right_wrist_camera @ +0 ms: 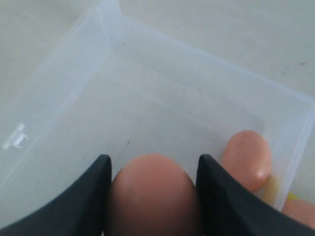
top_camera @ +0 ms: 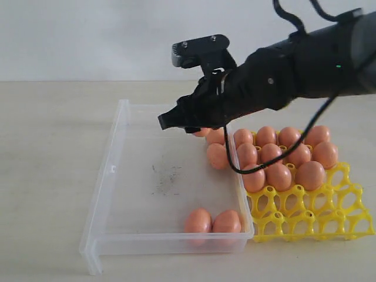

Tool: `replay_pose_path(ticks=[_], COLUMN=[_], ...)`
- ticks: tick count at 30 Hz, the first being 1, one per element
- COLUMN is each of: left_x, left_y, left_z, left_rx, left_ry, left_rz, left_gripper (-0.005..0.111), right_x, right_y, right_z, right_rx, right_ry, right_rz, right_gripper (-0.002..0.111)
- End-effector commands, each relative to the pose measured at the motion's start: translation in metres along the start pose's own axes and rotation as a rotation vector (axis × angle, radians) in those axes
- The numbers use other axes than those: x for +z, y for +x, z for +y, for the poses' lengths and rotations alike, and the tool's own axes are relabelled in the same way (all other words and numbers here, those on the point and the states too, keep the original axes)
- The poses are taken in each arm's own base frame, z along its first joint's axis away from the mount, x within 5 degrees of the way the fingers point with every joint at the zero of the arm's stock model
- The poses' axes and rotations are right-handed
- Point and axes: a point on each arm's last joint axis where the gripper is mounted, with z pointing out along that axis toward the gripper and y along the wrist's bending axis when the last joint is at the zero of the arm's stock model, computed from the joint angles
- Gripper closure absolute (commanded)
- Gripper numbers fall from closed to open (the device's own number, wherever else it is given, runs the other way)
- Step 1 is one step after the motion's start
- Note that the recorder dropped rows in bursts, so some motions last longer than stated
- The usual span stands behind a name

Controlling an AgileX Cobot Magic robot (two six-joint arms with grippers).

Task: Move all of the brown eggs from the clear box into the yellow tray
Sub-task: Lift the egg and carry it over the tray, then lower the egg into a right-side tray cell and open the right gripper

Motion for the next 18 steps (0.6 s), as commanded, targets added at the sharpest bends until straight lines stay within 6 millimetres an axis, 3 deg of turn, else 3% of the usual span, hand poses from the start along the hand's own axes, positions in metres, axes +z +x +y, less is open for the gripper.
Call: replay_pose_path(ticks=[1, 7, 18], left_x=[0.0, 0.0, 0.0], left_y=[0.001, 0.001, 0.001], left_z=[0.0, 0.0, 0.0], left_rx=[-0.018, -0.018, -0.018], left_ry=[0.002, 0.002, 0.002], left_rz=[-0.002, -0.002, -0.002], left_gripper=[0.103, 0.103, 0.103], right_x=[-0.037, -0.069, -0.098], right_y=[0.005, 0.03, 0.09], right_z=[-0.002, -0.008, -0.061], right_rx=[-0.025, -0.014, 0.168], right_ry=[-0.01, -0.011, 0.149], right_rz=[-0.165, -0.278, -0.346], right_gripper=[0.109, 0.109, 0.109])
